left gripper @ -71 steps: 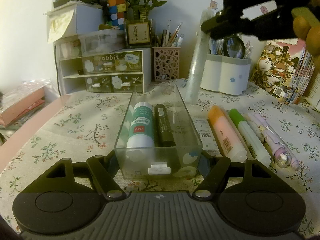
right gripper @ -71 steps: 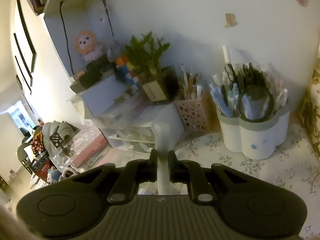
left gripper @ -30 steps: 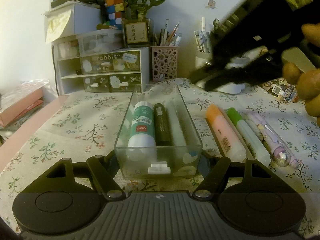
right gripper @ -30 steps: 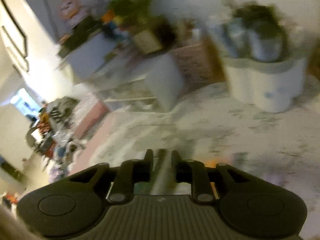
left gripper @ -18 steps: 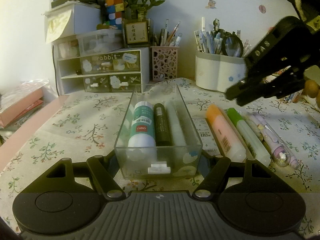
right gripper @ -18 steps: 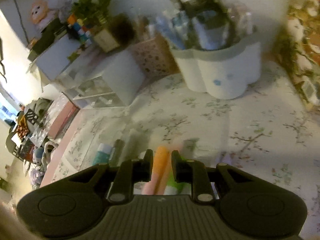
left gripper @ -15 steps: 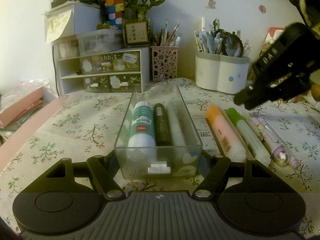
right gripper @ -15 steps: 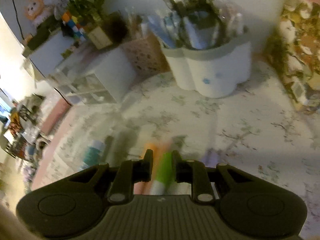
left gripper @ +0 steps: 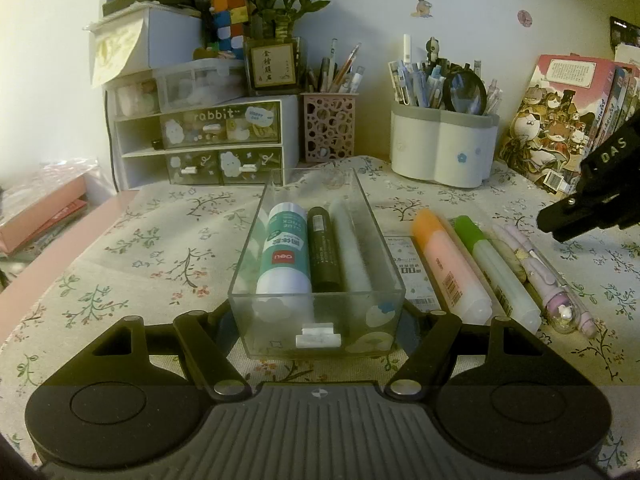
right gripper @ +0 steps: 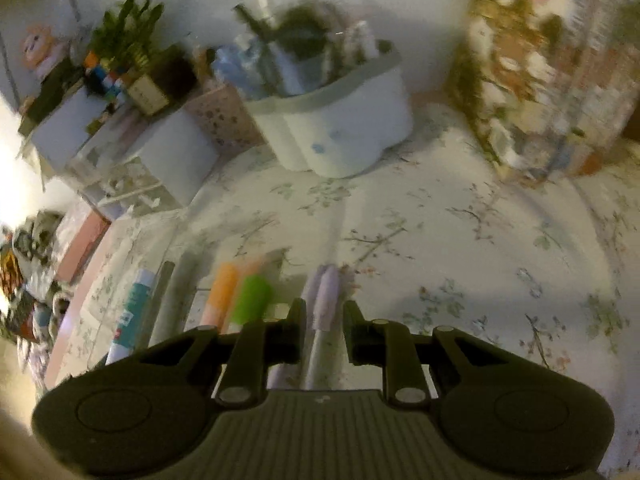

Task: Organize stationery
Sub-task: 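Move the right gripper to the orange highlighter and grasp it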

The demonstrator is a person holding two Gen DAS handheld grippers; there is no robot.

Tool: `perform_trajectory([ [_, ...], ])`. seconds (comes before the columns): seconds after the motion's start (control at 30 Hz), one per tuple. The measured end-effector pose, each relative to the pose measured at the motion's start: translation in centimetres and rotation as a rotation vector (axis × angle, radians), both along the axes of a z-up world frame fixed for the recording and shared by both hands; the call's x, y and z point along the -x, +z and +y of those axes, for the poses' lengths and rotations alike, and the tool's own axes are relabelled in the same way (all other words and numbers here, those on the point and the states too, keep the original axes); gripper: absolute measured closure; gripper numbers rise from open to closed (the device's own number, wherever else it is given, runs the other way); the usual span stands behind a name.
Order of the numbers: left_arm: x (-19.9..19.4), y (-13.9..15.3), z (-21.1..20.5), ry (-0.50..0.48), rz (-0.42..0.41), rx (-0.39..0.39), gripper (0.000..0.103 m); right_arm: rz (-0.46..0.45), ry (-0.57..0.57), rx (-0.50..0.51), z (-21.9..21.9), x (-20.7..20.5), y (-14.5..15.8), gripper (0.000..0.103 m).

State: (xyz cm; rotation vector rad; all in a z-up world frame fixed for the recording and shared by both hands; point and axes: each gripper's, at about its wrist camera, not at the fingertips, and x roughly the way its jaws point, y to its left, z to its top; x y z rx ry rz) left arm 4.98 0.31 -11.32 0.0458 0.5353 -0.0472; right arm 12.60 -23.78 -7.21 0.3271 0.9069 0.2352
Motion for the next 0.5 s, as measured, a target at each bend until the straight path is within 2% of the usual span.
perform_trajectory([
  [0.27, 0.0, 0.0, 0.0, 0.000, 0.000, 0.000, 0.030, -0.030, 0.065, -0.032, 1.8, 1.4, 0.3, 0.080],
  [0.5, 0.0, 0.0, 0.0, 0.000, 0.000, 0.000, 0.030, -0.078, 0.213, -0.022, 6.3, 1.7, 0.7, 0.081],
])
